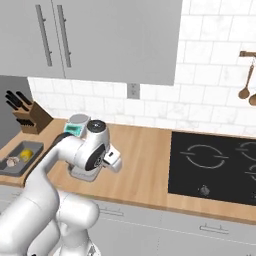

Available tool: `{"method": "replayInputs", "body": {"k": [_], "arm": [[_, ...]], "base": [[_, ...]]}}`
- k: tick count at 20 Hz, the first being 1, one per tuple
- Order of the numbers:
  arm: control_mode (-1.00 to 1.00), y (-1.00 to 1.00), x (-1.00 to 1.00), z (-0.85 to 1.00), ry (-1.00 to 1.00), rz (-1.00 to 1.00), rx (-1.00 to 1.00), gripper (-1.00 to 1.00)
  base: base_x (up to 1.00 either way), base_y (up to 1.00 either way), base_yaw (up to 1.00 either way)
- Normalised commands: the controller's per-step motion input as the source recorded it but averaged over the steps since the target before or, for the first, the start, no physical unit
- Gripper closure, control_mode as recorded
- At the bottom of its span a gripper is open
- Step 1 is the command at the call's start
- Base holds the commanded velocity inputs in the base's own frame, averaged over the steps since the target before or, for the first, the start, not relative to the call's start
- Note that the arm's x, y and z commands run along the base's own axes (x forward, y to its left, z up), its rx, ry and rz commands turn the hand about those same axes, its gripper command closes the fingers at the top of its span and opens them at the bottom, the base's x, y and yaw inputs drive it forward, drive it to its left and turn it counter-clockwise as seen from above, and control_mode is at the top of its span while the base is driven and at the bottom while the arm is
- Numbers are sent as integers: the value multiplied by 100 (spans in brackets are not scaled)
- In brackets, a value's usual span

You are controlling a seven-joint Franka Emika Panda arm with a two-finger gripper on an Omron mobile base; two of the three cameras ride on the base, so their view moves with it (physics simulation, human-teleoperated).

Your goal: Take the meat container that has the fish and place it on the second highest rack of the freezer. Then take the vegetable container that has the lemon and garlic and place it on the highest rack of the freezer.

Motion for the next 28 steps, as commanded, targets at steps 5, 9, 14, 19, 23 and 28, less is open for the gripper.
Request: {"method": "replayInputs", "body": {"k": [5, 9, 14, 19, 23, 28], "arm": [[100, 0, 0, 0, 0, 0, 0, 100], [100, 0, 0, 0, 0, 0, 0, 100], [100, 0, 0, 0, 0, 0, 0, 100], [100, 0, 0, 0, 0, 0, 0, 100], [100, 0, 0, 0, 0, 0, 0, 100], [100, 0, 0, 0, 0, 0, 0, 100]], "base": [[-83, 0, 0], [-85, 4, 0], [-87, 9, 0], [-69, 3, 0], [-12, 0, -17], [-7, 35, -10]]}}
